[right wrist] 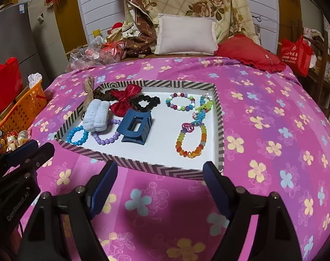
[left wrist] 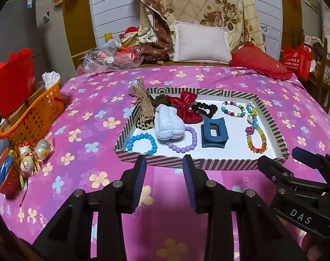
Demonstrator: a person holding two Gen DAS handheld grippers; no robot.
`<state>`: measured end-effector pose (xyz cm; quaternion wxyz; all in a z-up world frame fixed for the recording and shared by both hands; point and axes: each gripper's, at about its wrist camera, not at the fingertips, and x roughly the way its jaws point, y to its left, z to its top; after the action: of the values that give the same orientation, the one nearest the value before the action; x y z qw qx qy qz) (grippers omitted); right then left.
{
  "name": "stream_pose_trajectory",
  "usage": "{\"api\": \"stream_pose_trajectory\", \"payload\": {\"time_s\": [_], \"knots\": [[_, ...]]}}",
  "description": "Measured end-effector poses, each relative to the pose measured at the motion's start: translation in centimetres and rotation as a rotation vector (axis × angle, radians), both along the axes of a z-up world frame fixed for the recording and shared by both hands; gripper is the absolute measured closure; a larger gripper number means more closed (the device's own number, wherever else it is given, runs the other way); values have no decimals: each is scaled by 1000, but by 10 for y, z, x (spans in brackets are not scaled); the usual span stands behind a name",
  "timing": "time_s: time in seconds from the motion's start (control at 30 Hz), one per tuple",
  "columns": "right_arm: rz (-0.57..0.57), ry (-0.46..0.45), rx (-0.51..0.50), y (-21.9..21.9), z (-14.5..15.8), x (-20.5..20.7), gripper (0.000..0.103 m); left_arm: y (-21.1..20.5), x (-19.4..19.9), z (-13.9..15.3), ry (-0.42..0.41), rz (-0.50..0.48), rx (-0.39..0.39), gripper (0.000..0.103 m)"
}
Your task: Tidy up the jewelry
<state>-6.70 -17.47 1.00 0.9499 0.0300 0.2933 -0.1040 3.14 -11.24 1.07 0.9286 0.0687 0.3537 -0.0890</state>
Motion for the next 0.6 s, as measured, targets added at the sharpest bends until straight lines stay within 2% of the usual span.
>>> {"api": "stream_pose_trajectory", "payload": {"time_s": [0.4,0.6], "knots": [[7,15,10,-1,-4,2,20,1,-1,1,-17,3,-14,68],[7,13,14,-2,-5,1,20,8,0,1,-35,36,-26,68]]}}
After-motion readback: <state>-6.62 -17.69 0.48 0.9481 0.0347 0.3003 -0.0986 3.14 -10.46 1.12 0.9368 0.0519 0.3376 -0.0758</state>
